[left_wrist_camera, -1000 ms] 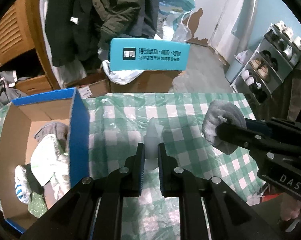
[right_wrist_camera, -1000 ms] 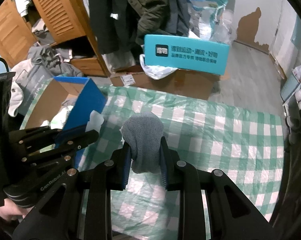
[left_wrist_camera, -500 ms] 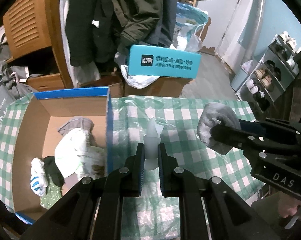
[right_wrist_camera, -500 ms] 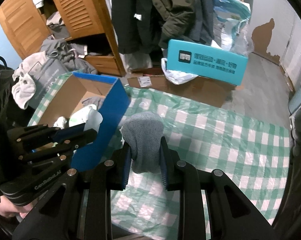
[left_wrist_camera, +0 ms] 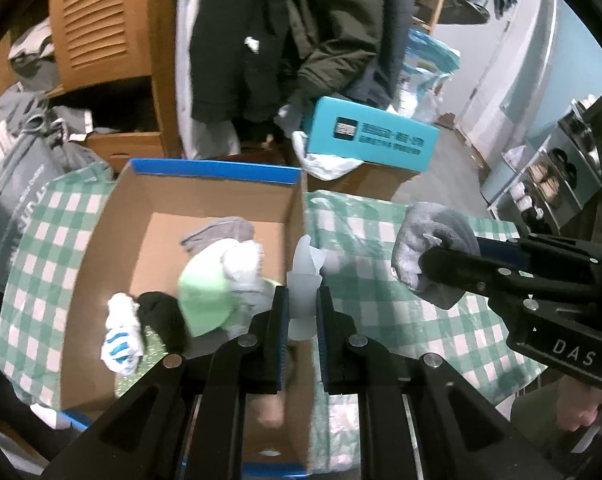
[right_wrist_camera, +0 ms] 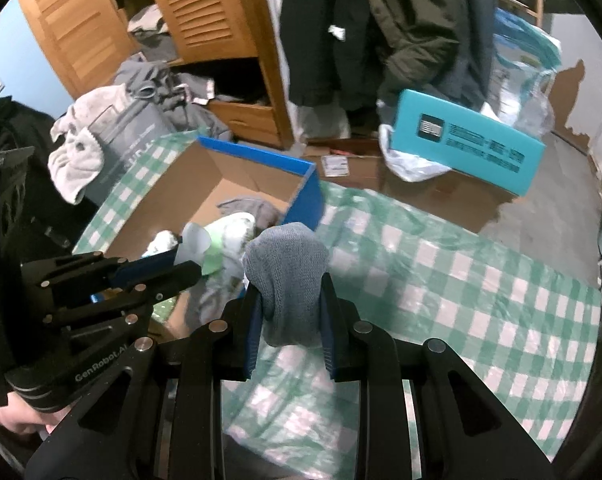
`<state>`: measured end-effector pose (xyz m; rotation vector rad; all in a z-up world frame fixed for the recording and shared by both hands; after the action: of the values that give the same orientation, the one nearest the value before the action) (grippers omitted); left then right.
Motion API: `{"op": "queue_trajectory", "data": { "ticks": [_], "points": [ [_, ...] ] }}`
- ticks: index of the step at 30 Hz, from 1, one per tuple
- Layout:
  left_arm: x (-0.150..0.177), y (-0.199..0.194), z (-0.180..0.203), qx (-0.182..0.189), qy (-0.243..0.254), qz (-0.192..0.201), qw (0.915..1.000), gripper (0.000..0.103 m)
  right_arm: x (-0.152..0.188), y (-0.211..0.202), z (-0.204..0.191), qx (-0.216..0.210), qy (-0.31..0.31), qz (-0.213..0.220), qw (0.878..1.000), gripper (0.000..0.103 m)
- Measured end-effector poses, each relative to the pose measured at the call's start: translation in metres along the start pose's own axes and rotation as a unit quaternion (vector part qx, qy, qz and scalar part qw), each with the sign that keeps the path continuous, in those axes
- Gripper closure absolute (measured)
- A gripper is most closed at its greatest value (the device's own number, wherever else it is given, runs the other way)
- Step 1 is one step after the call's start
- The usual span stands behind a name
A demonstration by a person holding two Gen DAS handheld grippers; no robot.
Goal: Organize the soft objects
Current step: 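Carry the grey sock and small white item into the box and open both tools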
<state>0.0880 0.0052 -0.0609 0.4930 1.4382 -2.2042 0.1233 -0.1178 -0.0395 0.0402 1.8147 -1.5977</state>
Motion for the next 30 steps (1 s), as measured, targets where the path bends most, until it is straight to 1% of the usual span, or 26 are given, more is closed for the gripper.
{"op": "queue_trajectory", "data": {
  "ticks": [11, 16, 20, 23, 24, 25, 28, 29, 30],
  "points": [
    [0.011, -0.020, -0.056, -0.017, -0.044, 0.009, 0.9989, 0.090, -0.010, 0.018, -0.058, -0.027, -0.036, -0.020, 0.999, 0.080],
    [0.016, -0.021, -0.078, -0.030, -0.058, 0.005, 0.9979, 0.089, -0.012, 0.029, -0.078, -0.035, -0.046, -0.034, 0.998, 0.080],
    [0.022, -0.019, -0.093, -0.037, -0.069, -0.001, 0.9969, 0.089, -0.012, 0.041, -0.089, -0.030, -0.055, -0.046, 0.997, 0.079],
    [0.027, -0.015, -0.103, -0.048, -0.075, -0.005, 0.9960, 0.087, -0.012, 0.046, -0.095, -0.033, -0.058, -0.054, 0.996, 0.079],
    [0.029, -0.014, -0.105, -0.049, -0.079, -0.007, 0.9957, 0.087, -0.012, 0.048, -0.097, -0.034, -0.058, -0.056, 0.996, 0.078],
    [0.031, -0.013, -0.108, -0.048, -0.084, -0.009, 0.9953, 0.087, -0.012, 0.050, -0.100, -0.035, -0.059, -0.058, 0.996, 0.074],
    [0.033, -0.012, -0.114, -0.046, -0.093, -0.012, 0.9945, 0.085, -0.012, 0.054, -0.103, -0.032, -0.059, -0.063, 0.996, 0.070],
    [0.033, -0.013, -0.115, -0.046, -0.096, -0.011, 0.9943, 0.082, -0.011, 0.056, -0.103, -0.030, -0.059, -0.064, 0.996, 0.068],
    [0.033, -0.014, -0.115, -0.044, -0.099, -0.008, 0.9941, 0.076, -0.011, 0.057, -0.104, -0.029, -0.059, -0.065, 0.996, 0.066]
  ]
}}
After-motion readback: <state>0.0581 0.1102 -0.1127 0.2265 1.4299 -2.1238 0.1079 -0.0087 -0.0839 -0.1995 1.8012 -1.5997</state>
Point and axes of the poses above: each gripper's, at about its wrist camera, not at the fingertips, and y roughly the way its jaws point, z to its right, x to its underside, the point moved 7 cm from there along y, roughly the way its jaws point, and after that the axes turned 15 degrees about x, right-handed, at the moved point
